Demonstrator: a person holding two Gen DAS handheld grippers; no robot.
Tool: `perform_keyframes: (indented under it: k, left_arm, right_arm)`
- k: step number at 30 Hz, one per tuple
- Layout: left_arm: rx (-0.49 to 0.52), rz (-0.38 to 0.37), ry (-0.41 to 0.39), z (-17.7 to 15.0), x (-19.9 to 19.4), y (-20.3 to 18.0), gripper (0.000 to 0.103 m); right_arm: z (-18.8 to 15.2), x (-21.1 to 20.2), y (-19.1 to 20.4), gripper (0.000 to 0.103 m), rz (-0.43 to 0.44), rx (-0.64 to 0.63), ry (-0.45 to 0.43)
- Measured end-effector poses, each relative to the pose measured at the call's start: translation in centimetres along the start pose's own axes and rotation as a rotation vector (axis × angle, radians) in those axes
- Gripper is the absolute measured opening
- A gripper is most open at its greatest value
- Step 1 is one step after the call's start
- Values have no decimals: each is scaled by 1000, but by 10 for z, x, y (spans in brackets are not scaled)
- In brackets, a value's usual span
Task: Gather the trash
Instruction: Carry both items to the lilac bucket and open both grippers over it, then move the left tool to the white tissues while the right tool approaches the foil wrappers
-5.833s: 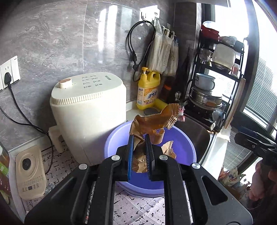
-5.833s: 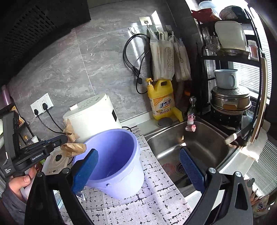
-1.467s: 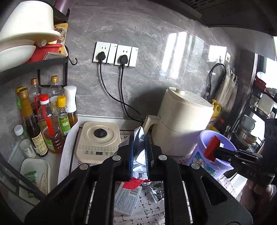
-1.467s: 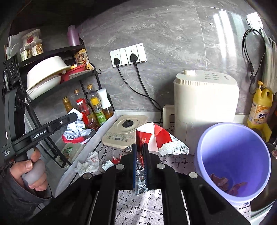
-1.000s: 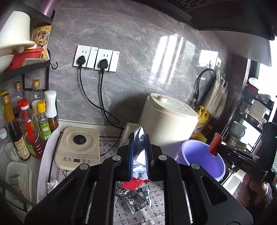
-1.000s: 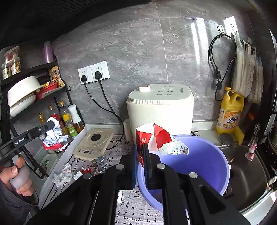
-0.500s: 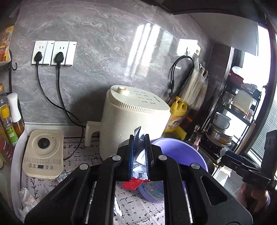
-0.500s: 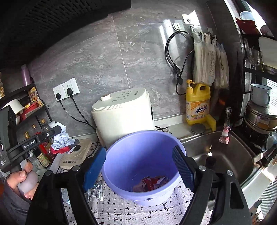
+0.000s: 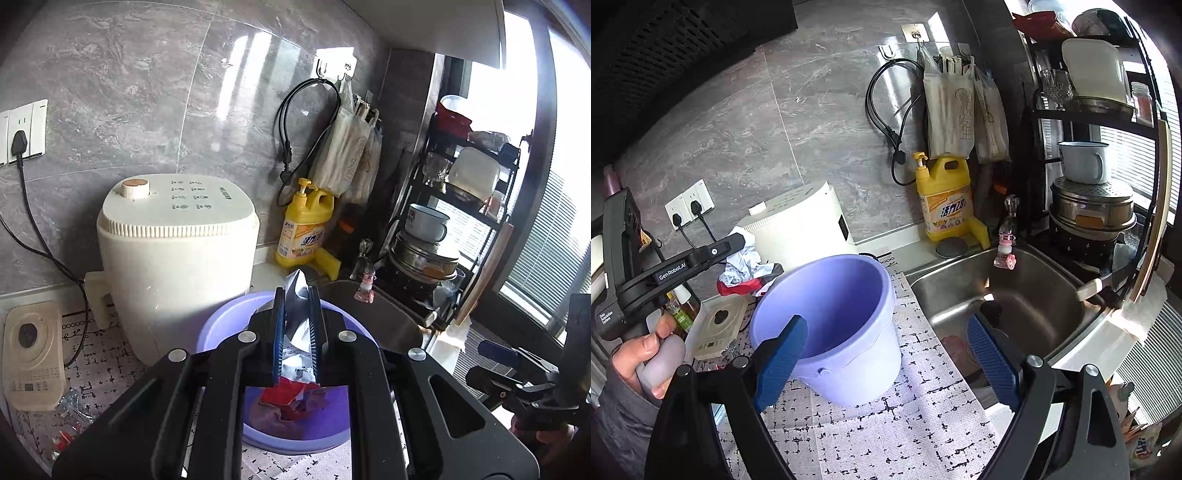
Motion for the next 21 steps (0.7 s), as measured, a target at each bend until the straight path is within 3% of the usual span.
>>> perform_keyframes:
  k: [1, 2, 3, 6, 11, 21]
  left_arm:
    - [-4, -12, 11, -2, 2, -2, 33]
    - [-12, -26, 18, -4, 2, -4, 66]
    - [-20, -37, 8, -6, -1, -4, 85]
    - [-30, -24, -8, -12, -12, 4, 90]
    - [-77, 73, -3, -26, -35, 39, 94]
    - [-140, 274, -27, -56, -109, 111, 95]
  right_arm:
    - [-2, -1, -2, 88, 2, 11, 2]
    - [-2, -1, -2, 88, 2, 11, 2]
    - [-3, -1, -2, 88, 3, 18, 5]
    - [-9, -1, -1, 88, 3, 11, 22]
    - [-22, 10, 16, 89, 43, -11, 60]
    - [-58, 35, 86, 88, 185, -155, 151]
Point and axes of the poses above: each gripper's, at about its wrist camera, not at the fingertips, and x roughly the way its jaws point, y to its left, z to its top, the point moved 7 cm from there along x, roughly the way its jaws point, and after that the axes turned 3 degrees about z, right-handed, at the moved point
